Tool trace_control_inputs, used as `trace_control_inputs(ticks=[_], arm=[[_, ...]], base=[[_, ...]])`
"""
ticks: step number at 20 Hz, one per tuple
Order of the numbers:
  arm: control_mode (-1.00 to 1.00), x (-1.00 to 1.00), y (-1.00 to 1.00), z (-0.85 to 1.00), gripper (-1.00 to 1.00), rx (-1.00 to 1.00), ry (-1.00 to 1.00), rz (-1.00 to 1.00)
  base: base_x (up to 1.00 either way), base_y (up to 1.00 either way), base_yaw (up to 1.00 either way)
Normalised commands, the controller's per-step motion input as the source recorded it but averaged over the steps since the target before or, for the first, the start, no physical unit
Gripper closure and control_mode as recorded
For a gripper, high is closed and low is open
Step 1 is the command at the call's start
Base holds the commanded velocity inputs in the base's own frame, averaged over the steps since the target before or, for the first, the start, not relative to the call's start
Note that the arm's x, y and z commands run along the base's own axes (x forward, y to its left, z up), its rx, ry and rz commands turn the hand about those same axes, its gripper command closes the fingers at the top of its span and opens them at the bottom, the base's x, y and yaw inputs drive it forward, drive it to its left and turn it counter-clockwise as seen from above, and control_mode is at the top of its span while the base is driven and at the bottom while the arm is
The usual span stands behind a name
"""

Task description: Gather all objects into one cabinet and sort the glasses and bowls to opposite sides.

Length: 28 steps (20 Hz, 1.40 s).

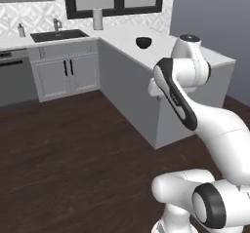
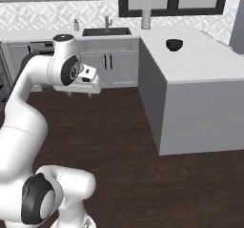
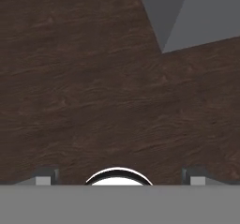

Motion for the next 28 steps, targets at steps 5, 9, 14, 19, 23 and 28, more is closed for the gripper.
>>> trace_control_inputs(ticks=[5,9,14,19,23,28], arm=[[1.00,0.00,0.00,0.00,-1.00,0.00,0.00,0.00],[1.00,0.00,0.00,0.00,-1.00,0.00,0.00,0.00],[1.00,0.00,0.00,0.00,-1.00,0.00,0.00,0.00],[1.00,0.00,0.00,0.00,-1.00,0.00,0.00,0.00],[1.00,0.00,0.00,0.00,-1.00,0.00,0.00,0.00],[1.00,0.00,0.00,0.00,-1.00,0.00,0.00,0.00]], base=[[1.00,0.00,0.07],[1.00,0.08,0.01],[0.97,0.34,0.26],[0.62,0.50,0.57],[0.69,0.46,0.62],[0.74,0.36,0.61]])
